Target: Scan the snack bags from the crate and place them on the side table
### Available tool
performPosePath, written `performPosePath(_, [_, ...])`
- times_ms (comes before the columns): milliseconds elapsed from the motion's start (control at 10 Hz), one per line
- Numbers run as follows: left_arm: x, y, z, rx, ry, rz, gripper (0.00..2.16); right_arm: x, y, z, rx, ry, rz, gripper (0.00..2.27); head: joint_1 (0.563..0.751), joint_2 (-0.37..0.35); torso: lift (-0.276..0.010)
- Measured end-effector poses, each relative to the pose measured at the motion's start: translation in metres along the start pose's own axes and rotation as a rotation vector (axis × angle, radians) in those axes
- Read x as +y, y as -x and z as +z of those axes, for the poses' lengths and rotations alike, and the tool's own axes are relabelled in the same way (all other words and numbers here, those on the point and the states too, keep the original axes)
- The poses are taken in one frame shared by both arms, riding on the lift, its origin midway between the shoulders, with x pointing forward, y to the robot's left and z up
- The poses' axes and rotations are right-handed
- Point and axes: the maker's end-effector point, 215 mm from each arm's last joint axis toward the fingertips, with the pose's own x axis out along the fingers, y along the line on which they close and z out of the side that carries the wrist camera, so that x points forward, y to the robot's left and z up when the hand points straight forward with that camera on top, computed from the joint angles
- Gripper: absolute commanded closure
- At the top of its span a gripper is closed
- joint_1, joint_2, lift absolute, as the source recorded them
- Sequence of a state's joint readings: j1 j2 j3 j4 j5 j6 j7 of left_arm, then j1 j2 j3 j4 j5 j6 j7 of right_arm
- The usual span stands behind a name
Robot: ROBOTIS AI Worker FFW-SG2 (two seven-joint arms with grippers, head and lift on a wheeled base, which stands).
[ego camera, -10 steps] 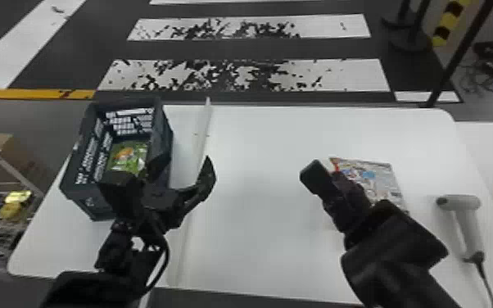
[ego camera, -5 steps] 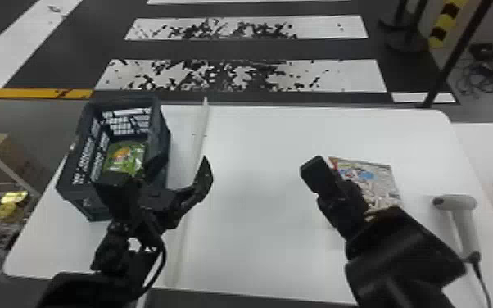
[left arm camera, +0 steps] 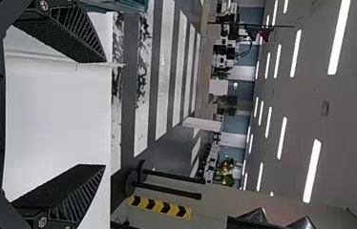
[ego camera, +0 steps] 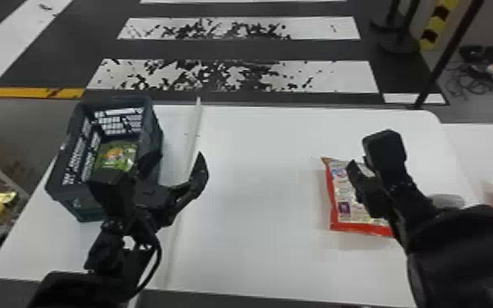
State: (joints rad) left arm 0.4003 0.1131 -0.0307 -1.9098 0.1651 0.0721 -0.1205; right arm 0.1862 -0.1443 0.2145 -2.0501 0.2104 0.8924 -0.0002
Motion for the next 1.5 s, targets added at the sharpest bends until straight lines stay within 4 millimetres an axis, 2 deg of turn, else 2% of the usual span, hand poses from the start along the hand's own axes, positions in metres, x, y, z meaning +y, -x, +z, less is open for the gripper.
performPosePath(200, [-0.007,-0.002,0.003,-0.007,-0.001,-0.008,0.09,-0.041,0.011,-0.028,0.051,-0.063,-0.050,0.12,0.695,-0.054,-0.050])
performPosePath(400, [-0.010,-0.003,0.003,-0.007,0.002,-0.012,0.09,-0.077,0.022,-0.064,0.123,-0.092,-0.105,0.12,0.695,-0.125,-0.050])
performPosePath(800, [-0.011,-0.004,0.003,-0.008,0.004,-0.014,0.09,-0.125,0.034,-0.147,0.312,-0.194,-0.133,0.12,0.695,-0.228,-0.050])
performPosePath(1000, [-0.012,-0.004,0.004,-0.009,0.005,-0.016,0.09,-0.139,0.030,-0.176,0.372,-0.234,-0.132,0.12,0.695,-0.267,-0.050])
performPosePath(1100, [-0.013,-0.004,0.003,-0.008,0.006,-0.018,0.09,-0.140,0.025,-0.186,0.391,-0.251,-0.114,0.13,0.695,-0.271,-0.050])
performPosePath(1300, [-0.014,-0.003,-0.001,-0.001,0.008,-0.019,0.09,-0.141,0.015,-0.198,0.416,-0.291,-0.079,0.14,0.695,-0.280,-0.050])
performPosePath(1500, [-0.012,-0.002,-0.005,0.005,0.007,-0.018,0.09,-0.149,0.000,-0.200,0.417,-0.296,-0.075,0.22,0.695,-0.286,-0.050])
